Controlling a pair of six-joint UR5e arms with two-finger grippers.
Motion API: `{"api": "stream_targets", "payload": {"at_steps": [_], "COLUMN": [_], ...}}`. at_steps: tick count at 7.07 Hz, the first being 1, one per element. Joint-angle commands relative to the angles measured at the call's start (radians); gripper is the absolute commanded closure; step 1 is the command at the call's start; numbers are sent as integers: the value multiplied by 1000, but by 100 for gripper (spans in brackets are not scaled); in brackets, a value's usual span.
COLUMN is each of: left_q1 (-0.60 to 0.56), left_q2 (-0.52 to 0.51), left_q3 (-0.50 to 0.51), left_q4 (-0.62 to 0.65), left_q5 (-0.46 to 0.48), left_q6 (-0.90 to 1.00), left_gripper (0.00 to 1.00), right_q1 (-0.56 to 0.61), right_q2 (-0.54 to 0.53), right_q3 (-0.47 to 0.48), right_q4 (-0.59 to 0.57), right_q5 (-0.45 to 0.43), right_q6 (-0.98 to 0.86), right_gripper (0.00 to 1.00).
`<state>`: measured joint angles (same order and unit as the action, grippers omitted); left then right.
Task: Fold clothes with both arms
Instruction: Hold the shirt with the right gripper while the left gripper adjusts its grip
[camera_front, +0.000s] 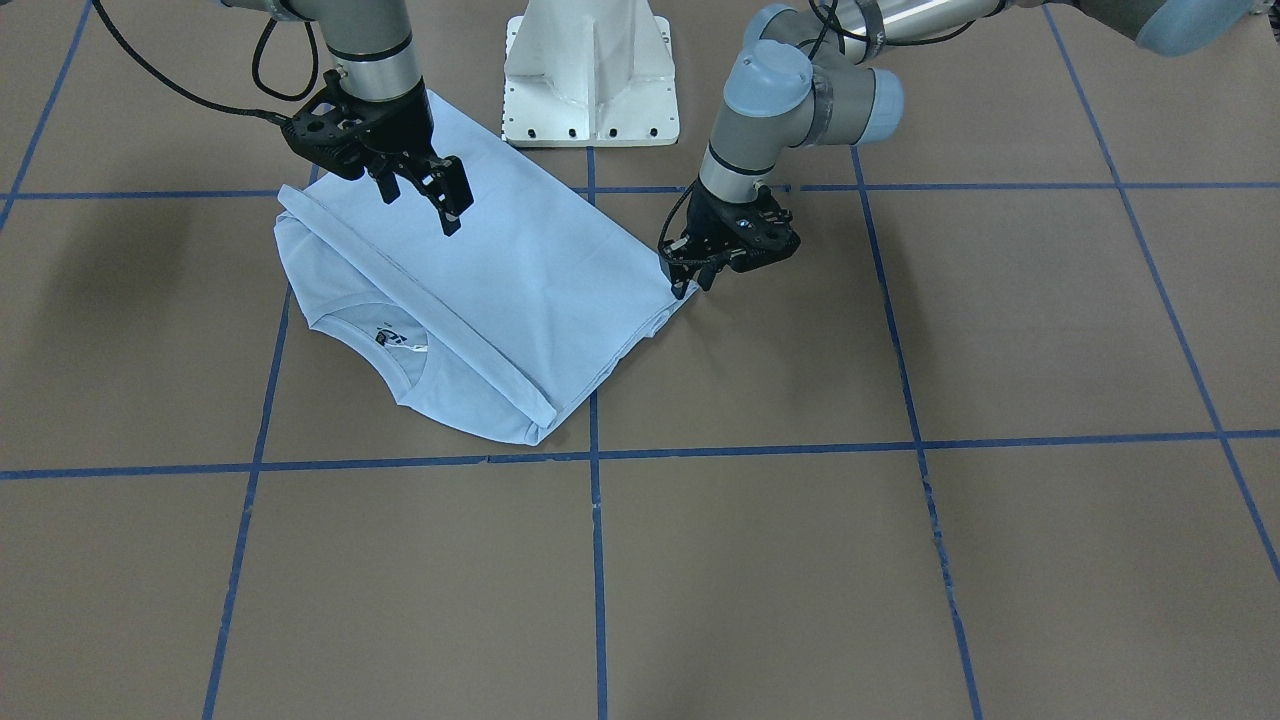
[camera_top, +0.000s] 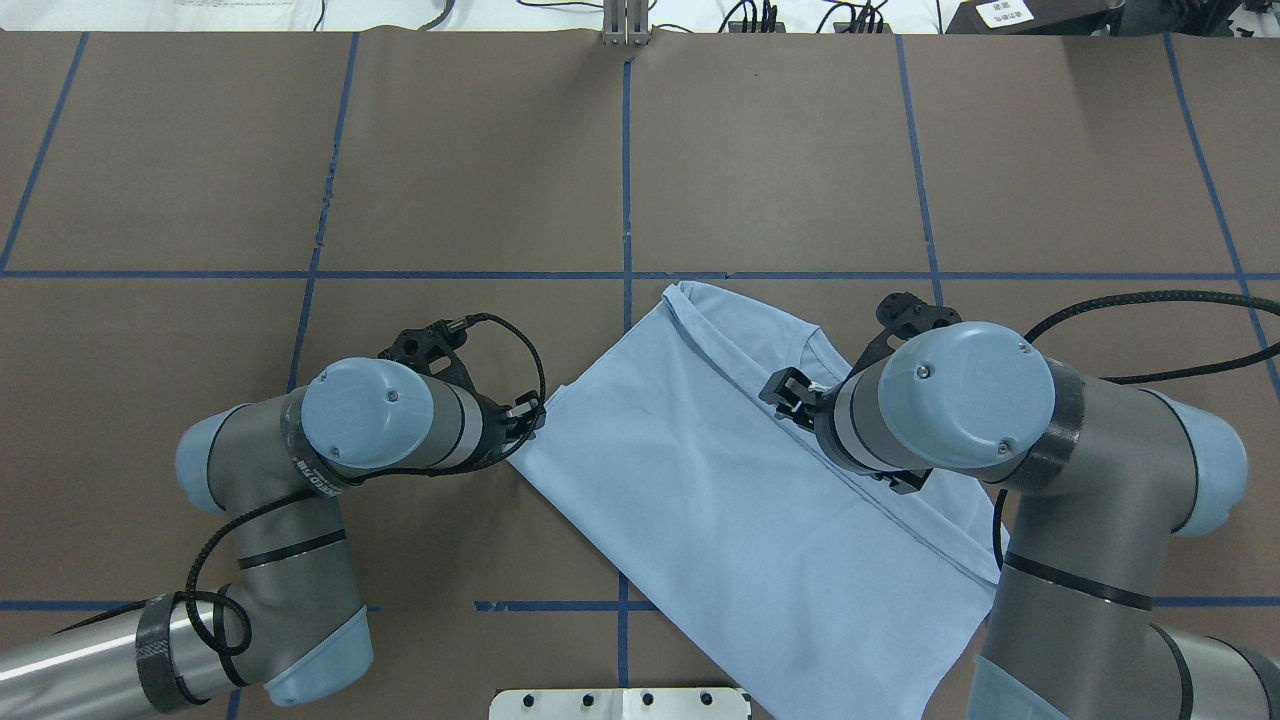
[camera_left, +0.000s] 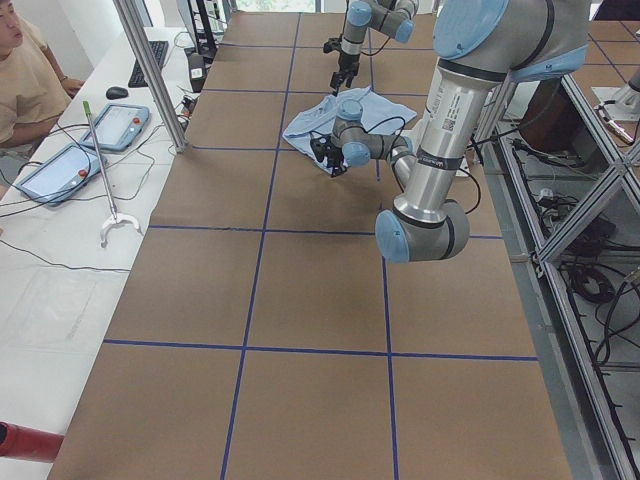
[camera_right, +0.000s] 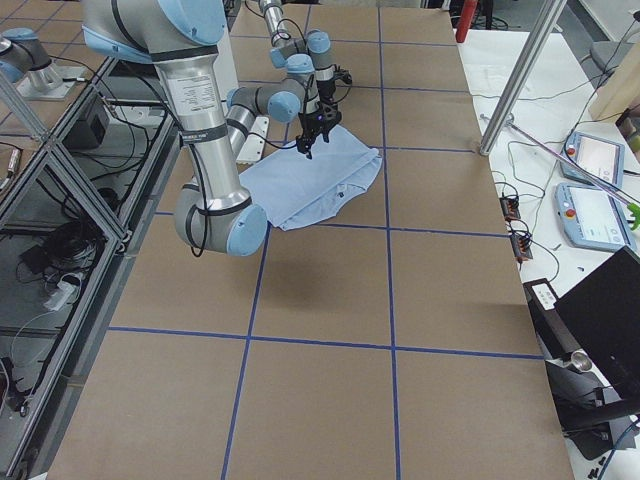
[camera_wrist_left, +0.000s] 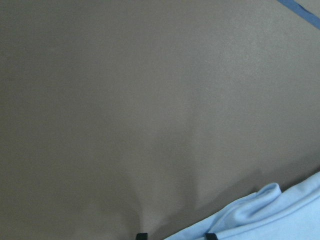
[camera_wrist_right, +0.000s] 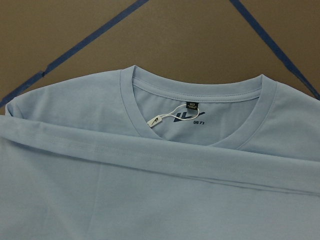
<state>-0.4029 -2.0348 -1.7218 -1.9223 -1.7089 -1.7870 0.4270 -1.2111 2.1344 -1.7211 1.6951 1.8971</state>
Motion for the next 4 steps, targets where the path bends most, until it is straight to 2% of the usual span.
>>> {"api": "stream_targets", "payload": {"at_steps": [1, 4], "left_q1": [2, 16], "left_q2": [-1, 1], "left_q3": [1, 4], "left_q4": [9, 9], "left_q5": [0, 0], "left_q6": [0, 0], "left_gripper": [51, 59], "right_q1": [-1, -1], "right_q2": [1, -4], "right_q3": [-1, -5], "right_q4": [0, 0], "right_q5": [0, 0], "right_q6": [0, 0], "right_gripper": [0, 0]}}
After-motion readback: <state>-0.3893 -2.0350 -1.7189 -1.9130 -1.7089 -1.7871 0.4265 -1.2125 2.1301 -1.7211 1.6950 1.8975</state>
